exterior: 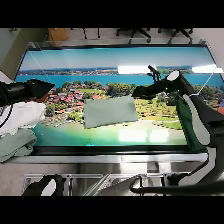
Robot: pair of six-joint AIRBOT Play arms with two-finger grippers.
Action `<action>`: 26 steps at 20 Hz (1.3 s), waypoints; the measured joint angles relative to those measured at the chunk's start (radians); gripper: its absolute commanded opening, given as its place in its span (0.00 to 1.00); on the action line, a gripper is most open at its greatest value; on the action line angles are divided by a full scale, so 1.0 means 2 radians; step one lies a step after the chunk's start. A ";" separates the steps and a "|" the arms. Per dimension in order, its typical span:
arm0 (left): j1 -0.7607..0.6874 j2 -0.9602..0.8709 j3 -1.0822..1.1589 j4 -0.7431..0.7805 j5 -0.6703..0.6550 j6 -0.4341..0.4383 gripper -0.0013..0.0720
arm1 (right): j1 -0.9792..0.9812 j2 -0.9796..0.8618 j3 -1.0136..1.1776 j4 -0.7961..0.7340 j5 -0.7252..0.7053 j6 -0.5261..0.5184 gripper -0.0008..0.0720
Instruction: Fold the shirts.
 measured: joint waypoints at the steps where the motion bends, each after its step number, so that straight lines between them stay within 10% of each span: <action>1: 0.000 0.000 0.000 0.000 0.000 0.000 0.05 | -0.005 -0.009 -0.007 -0.001 0.006 0.000 0.93; 5: 0.000 0.000 0.000 0.001 0.000 0.000 0.05 | 0.000 -0.046 -0.022 0.028 0.020 -0.029 0.91; 8: 0.000 0.000 0.000 0.001 0.000 0.000 0.05 | 0.017 -0.066 -0.026 0.060 0.023 -0.063 0.11; 9: 0.000 0.000 0.000 0.001 0.000 0.000 0.05 | 0.021 -0.068 -0.025 0.077 0.027 -0.076 0.05; 26: 0.000 0.000 0.000 0.002 -0.006 -0.002 0.05 | -0.239 0.089 0.096 0.180 0.052 -0.032 0.05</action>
